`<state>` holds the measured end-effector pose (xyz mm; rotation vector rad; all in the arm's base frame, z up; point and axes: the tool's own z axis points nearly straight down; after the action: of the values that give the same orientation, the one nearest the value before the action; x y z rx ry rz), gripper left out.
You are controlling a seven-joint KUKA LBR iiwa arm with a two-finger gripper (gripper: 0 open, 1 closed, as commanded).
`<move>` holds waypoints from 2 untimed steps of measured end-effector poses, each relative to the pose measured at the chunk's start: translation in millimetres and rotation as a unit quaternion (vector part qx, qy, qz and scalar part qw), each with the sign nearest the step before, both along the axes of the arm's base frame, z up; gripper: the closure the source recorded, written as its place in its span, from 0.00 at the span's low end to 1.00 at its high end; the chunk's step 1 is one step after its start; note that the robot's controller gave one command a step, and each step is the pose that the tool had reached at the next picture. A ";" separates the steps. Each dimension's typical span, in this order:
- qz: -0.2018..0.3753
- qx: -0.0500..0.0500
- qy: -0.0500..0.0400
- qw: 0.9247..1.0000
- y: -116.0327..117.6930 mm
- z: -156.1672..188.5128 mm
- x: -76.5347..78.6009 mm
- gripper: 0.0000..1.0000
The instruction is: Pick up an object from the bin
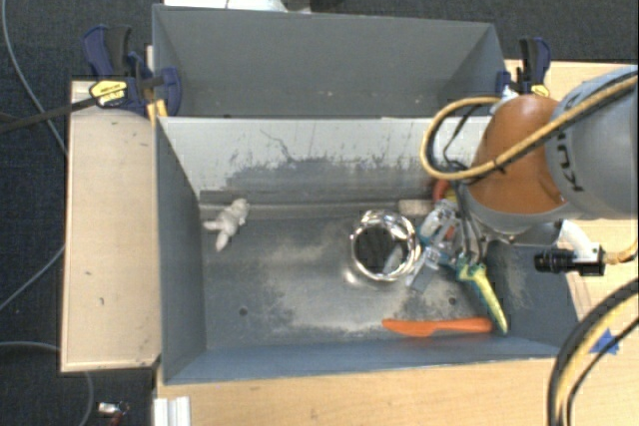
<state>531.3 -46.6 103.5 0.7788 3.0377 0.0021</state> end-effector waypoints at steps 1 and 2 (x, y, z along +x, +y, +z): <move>-0.009 0.000 -0.001 1.000 10.7 -7.0 6.6 0.00; 0.127 -0.002 0.000 0.992 21.3 -32.6 -7.7 0.00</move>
Offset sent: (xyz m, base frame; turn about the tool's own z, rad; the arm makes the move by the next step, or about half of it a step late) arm -0.0089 0.0223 -0.0335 -0.2540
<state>523.5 -25.3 71.0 0.3866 3.1108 -0.0021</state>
